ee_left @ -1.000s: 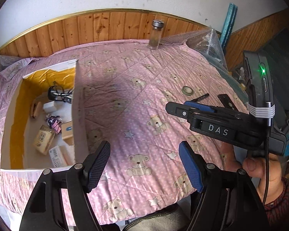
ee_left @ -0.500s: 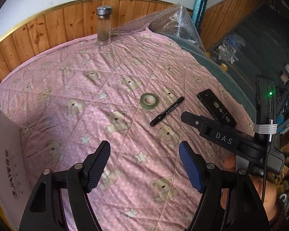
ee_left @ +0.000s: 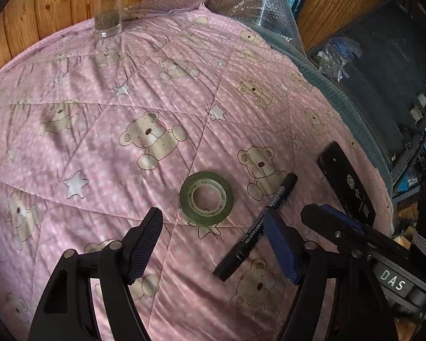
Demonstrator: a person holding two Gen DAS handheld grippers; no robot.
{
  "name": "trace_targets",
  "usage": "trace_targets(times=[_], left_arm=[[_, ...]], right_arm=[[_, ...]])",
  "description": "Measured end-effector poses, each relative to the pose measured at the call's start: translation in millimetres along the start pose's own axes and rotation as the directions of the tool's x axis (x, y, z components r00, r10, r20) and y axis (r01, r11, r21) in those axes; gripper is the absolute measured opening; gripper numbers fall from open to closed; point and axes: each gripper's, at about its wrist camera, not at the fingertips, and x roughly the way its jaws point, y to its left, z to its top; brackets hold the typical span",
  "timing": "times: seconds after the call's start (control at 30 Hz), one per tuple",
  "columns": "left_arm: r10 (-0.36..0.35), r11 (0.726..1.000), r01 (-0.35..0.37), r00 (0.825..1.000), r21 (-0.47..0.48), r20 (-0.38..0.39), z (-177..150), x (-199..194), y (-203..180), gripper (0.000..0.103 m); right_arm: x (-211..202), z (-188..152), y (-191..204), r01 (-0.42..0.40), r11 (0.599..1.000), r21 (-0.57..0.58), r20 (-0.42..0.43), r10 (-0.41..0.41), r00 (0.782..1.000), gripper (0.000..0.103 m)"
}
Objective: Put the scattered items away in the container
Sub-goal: 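Grasp the green tape roll with the left tool while the right tool grasps the black marker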
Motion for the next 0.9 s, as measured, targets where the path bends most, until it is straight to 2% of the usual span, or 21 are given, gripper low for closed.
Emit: trace_targets(times=[0.1,0.17,0.2,0.37,0.47,0.5,0.57,0.6,0.63,0.7,0.77,0.9], left_arm=[[0.024,0.999,-0.024,0.999,0.028,0.024,1.8,15.3,0.3,0.074],[0.107,0.990,-0.112,0.992,0.080,0.069,-0.9,17.4,-4.2,0.062],[0.128,0.987,-0.135,0.988,0.086,0.085,-2.2,16.7,-2.8,0.050],[0.130,0.991,-0.133,0.985,0.021,0.113,-11.4,2.2,26.2,0.049],[0.143,0.990,-0.140,0.982,-0.032,0.121,-17.2,-9.9,44.5,0.049],[0.138,0.990,-0.132,0.983,-0.055,0.122,-19.6,-13.8,50.7,0.049],[0.130,0.989,-0.120,0.985,-0.092,0.116,-24.6,-20.3,60.6,0.049],[0.126,0.988,-0.114,0.985,-0.106,0.116,-27.3,-23.8,63.9,0.049],[0.123,0.987,-0.109,0.985,-0.115,0.118,-29.8,-27.6,65.9,0.049],[0.116,0.988,-0.102,0.986,-0.115,0.118,-33.6,-34.4,66.0,0.049],[0.114,0.988,-0.100,0.986,-0.115,0.121,-37.9,-40.6,63.8,0.049],[0.099,0.990,-0.084,0.987,-0.115,0.130,-48.7,-55.2,57.8,0.049]], right_arm=[[8.8,1.4,6.6,-0.003,1.000,-0.008,-0.013,0.003,1.000,0.051],[15.8,2.0,11.1,-0.003,1.000,-0.008,-0.025,0.002,1.000,0.051],[19.7,2.2,13.6,0.002,1.000,-0.008,-0.033,-0.002,0.999,0.051],[34.5,-0.1,30.4,0.072,0.996,-0.049,-0.033,-0.074,0.997,0.053],[42.2,-3.3,47.8,0.150,0.978,-0.147,-0.005,-0.152,0.988,0.051],[44.3,-5.6,52.5,0.179,0.967,-0.183,0.012,-0.180,0.984,0.048],[45.0,-9.2,54.5,0.225,0.950,-0.218,0.048,-0.220,0.974,0.034],[43.4,-9.6,51.1,0.231,0.951,-0.207,0.056,-0.224,0.973,0.023],[40.9,-8.8,45.7,0.215,0.960,-0.181,0.050,-0.209,0.977,0.014],[34.9,-7.8,30.9,0.124,0.987,-0.104,0.026,-0.122,0.992,0.014],[27.9,-9.7,23.1,0.060,0.997,-0.059,0.020,-0.058,0.998,0.014],[11.1,-18.4,32.8,0.020,0.998,-0.066,0.023,-0.018,1.000,0.014]])
